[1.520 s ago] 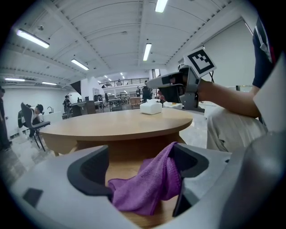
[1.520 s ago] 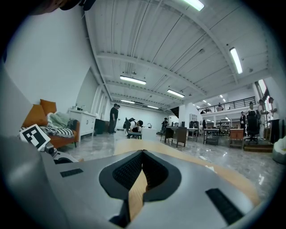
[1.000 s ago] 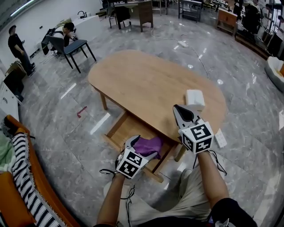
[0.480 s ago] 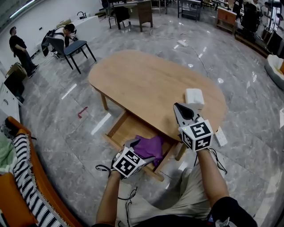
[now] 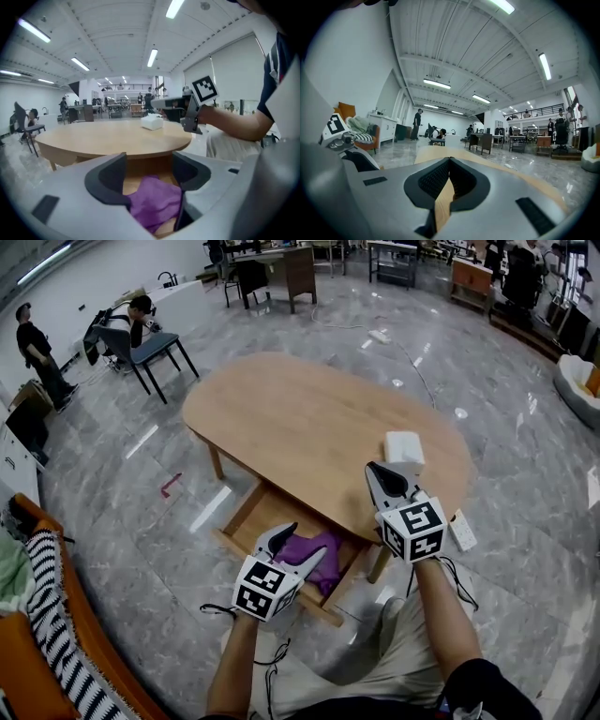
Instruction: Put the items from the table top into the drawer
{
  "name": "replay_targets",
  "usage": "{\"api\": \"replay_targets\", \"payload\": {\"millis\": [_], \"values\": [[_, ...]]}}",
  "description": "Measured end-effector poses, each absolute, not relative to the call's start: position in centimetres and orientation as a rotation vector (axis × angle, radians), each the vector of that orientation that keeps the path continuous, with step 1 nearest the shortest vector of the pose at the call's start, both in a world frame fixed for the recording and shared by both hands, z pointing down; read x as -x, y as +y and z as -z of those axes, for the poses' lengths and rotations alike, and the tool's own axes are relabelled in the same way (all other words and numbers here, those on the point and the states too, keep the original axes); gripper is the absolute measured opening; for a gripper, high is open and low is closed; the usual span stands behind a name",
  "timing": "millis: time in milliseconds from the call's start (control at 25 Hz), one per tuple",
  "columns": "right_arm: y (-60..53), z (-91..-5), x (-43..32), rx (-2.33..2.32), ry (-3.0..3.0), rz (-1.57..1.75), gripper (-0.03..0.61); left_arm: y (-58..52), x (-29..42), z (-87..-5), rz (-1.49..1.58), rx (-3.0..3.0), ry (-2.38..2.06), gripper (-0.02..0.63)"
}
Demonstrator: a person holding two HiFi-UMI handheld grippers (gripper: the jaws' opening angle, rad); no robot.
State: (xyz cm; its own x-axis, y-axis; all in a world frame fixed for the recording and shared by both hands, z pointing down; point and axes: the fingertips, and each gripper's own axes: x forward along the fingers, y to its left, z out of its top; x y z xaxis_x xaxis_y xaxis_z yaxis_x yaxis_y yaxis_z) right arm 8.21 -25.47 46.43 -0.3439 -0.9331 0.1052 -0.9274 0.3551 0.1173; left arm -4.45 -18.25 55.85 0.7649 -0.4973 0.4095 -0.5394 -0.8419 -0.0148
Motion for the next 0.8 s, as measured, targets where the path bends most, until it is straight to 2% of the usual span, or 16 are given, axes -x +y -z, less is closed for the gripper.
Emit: {"api": "replay_targets", "payload": {"millis": [120,480,800], "values": [[-25.4,-46.5,-8.4,-1.706,-2.447,0.057,0.014,-19.2,4.7,-54.0,-0.454,-2.851,-0.944,0.202],[-24.8,-46.1,-9.1,-1.715,-2.448,0.068,0.014,-20.8,3.3,-49.6,-0.183,-2.895,-1.082,0.006],[-24.6,-45.2,-9.3,-1.731,-2.459,0.067,0.014,-22.6,2.1,-46.7,-0.021,-2.926,-1.125,0.005]]}}
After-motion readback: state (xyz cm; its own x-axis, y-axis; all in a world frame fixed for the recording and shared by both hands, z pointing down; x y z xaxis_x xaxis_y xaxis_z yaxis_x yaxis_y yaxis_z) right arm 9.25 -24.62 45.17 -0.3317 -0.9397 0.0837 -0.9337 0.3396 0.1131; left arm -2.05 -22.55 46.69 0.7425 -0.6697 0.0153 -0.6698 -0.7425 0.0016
